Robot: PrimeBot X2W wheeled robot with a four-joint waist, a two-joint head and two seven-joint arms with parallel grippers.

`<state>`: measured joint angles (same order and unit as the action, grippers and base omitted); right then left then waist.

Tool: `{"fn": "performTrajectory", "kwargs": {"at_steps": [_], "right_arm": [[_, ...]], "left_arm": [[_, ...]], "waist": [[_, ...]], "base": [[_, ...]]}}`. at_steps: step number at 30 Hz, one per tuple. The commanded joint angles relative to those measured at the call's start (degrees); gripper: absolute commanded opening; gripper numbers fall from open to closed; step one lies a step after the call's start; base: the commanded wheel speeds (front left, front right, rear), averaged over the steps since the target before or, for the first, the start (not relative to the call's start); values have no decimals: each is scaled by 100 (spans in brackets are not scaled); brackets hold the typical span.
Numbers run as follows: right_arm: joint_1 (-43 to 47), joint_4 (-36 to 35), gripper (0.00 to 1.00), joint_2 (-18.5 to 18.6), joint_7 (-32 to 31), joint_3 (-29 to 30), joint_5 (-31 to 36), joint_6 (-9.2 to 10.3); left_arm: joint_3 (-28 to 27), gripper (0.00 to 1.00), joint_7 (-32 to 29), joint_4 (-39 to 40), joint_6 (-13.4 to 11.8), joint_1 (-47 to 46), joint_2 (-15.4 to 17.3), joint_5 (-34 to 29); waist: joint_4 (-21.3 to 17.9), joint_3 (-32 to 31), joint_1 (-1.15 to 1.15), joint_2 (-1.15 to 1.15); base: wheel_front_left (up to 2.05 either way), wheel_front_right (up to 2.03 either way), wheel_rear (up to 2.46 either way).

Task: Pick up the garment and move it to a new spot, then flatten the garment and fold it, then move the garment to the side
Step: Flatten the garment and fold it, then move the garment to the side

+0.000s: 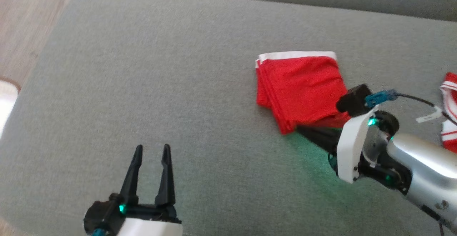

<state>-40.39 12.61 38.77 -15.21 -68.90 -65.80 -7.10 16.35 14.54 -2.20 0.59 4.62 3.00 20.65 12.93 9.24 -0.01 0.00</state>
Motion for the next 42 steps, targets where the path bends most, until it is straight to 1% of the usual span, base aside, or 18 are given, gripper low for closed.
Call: {"fn": "performTrajectory", "kwargs": {"at_steps": [1,4,5,6,7,8,12,15,19,21,24,26,27,30,34,37,42], "right_arm": [[34,-63,0,68,345,218,146,-39],[142,22,0,87,940,564,350,-39],[199,79,24,105,1149,731,433,-39],[267,139,53,122,1355,899,552,-39],[353,186,95,138,1566,1061,692,-39],[477,265,100,149,1769,1250,797,-39],[1112,572,100,157,2583,2103,1399,-39],[1700,846,100,3,2893,2924,2008,-39],[2562,851,100,-582,3006,4090,2944,-39],[2967,622,100,-970,3015,4643,3482,-39],[3551,176,100,-1516,3018,5287,4212,-39],[3879,-101,100,-1830,3019,5607,4633,-39],[3879,-101,100,-1830,3019,5607,4633,-39],[4290,-446,100,-2290,3019,6009,5041,-39],[4610,-573,100,-2624,3020,6167,5371,-39],[4673,-575,100,-2744,3020,6174,5485,-39],[4682,-533,100,-2814,3020,6210,5539,-39]], "left_arm": [[-278,100,46,140,45,-45,-13,-72],[-463,100,46,128,70,46,-13,-146],[-514,100,46,124,77,78,-13,-175],[-569,100,46,116,86,110,-13,-200],[-618,100,46,94,104,143,-13,-225],[-665,100,46,59,127,178,-13,-252],[-850,100,46,-136,232,299,-11,-385],[-964,100,46,-250,297,377,-11,-440],[-1094,100,46,-380,357,555,-11,-527],[-1166,100,46,-394,382,676,-11,-553],[-1244,100,46,-419,426,835,-12,-593],[-1280,100,46,-417,450,892,-12,-597],[-1280,100,46,-417,450,892,-12,-597],[-1292,100,46,-414,491,923,-12,-634],[-1341,100,46,-417,520,917,-12,-635],[-1369,100,46,-423,533,921,-12,-632],[-1426,100,46,-428,540,934,-12,-620]], "waist": [[-204,-218,1,0],[-399,-392,1,0],[-462,-439,1,0],[-528,-489,1,0],[-589,-547,1,0],[-641,-607,1,0],[-834,-774,1,0],[-948,-853,1,0],[-1099,-972,1,0],[-1167,-1011,1,0],[-1229,-1063,1,0],[-1232,-1096,1,0],[-1232,-1096,1,0],[-1220,-1141,1,0],[-1255,-1189,1,0],[-1286,-1210,1,0],[-1268,-1218,1,0]], "base": [[0,0,0],[0,0,0],[0,0,0],[0,0,0],[0,0,0],[0,0,0],[0,0,0],[0,0,0],[0,0,0],[0,0,0],[0,0,0],[0,0,0],[0,0,0],[0,0,0],[0,0,0],[0,0,0],[0,0,0]]}}
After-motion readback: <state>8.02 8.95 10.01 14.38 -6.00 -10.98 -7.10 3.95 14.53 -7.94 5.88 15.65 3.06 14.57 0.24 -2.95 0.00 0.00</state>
